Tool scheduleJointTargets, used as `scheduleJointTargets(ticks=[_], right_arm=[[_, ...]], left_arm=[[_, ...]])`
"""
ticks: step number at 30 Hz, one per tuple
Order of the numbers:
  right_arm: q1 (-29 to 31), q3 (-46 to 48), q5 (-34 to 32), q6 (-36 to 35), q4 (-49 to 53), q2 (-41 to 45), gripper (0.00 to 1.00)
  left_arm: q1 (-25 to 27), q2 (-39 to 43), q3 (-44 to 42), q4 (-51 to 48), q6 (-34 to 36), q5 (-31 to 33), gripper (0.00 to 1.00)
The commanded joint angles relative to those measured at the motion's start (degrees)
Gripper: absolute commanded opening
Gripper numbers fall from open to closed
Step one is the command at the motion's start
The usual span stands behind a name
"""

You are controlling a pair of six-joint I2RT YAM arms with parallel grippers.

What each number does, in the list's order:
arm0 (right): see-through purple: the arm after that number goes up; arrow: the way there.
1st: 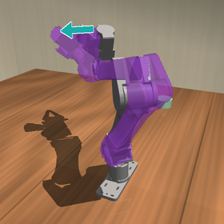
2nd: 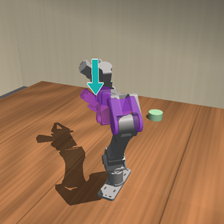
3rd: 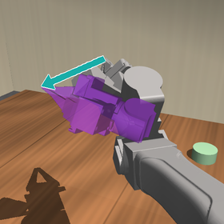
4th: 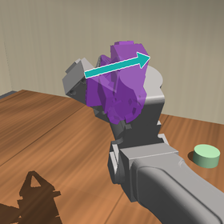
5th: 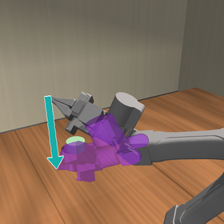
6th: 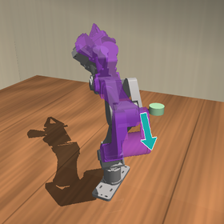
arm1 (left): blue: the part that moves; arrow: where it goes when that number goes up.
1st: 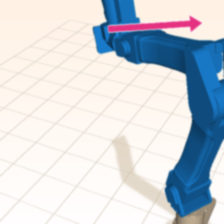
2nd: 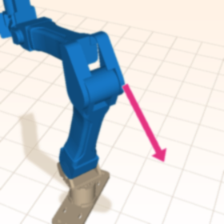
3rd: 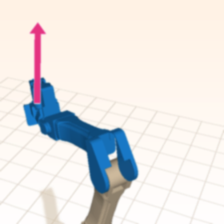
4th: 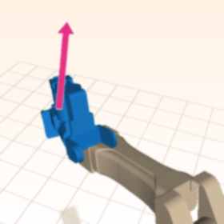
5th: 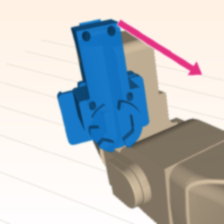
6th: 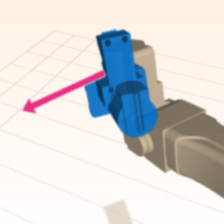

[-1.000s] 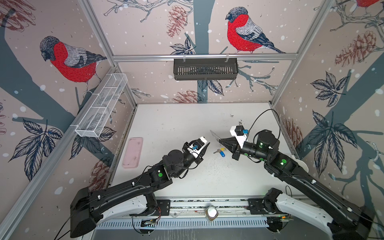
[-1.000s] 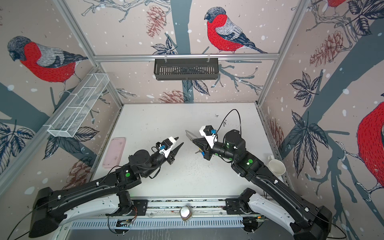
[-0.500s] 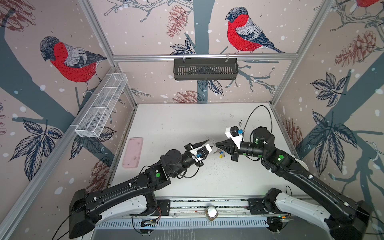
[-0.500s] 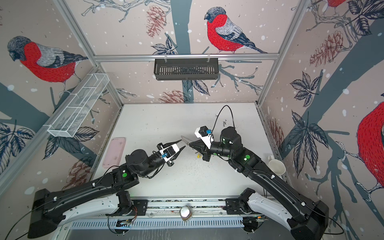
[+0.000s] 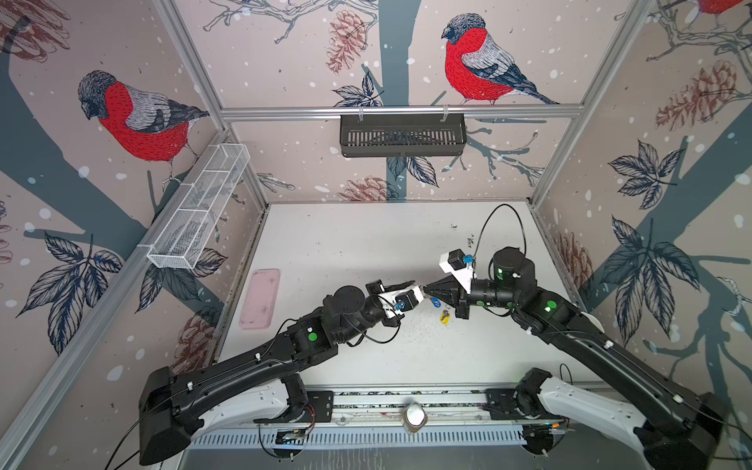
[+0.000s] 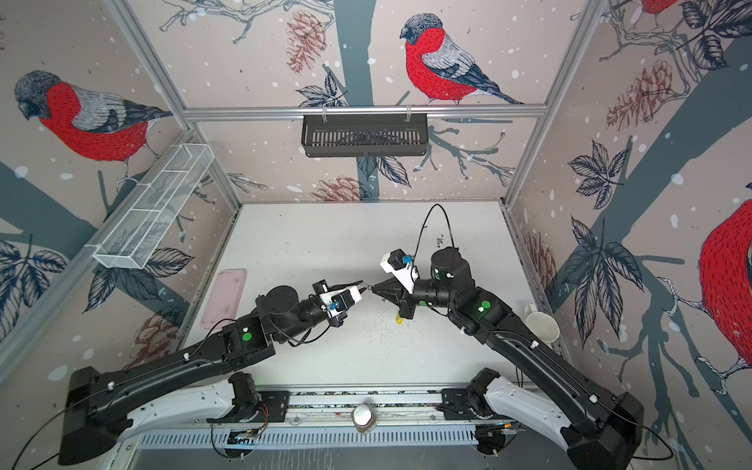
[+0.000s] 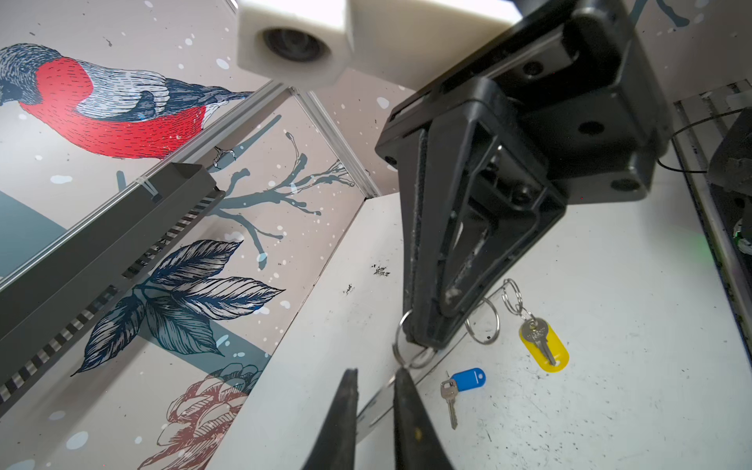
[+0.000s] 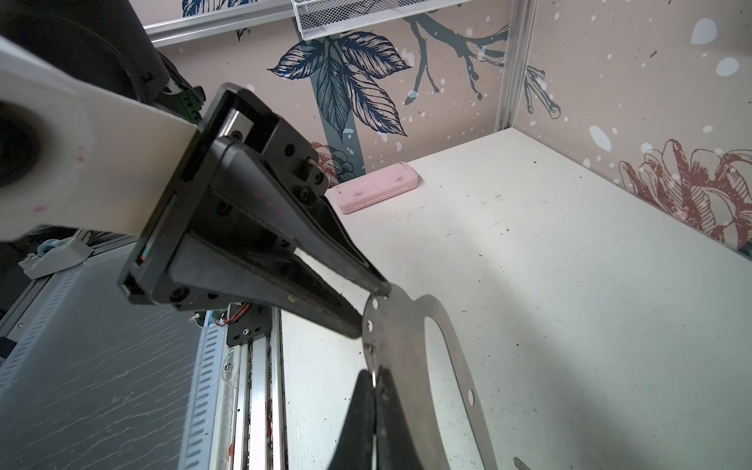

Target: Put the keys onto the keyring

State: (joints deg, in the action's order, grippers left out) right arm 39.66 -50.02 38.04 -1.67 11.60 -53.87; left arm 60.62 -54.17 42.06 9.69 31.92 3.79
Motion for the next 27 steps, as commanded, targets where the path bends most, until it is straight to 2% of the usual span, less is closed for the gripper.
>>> scheduleJointTargets(ticks=[1, 9, 27], right_arm=[[0.0, -0.8, 3.2, -0.5, -2.8, 0.3, 0.0], [-0.7, -1.0, 3.7, -0.7, -2.8, 0.5, 0.0], [-1.3, -1.5, 8.0, -1.2, -2.4, 0.7, 0.0]], left_arm=[[-0.1, -0.9, 0.9, -3.9, -0.4, -2.8, 0.18], [-0.1, -3.2, 2.1, -6.1, -0.9, -4.4, 0.18], [-0.2, -1.6, 2.8, -8.5, -1.1, -8.7, 0.21]])
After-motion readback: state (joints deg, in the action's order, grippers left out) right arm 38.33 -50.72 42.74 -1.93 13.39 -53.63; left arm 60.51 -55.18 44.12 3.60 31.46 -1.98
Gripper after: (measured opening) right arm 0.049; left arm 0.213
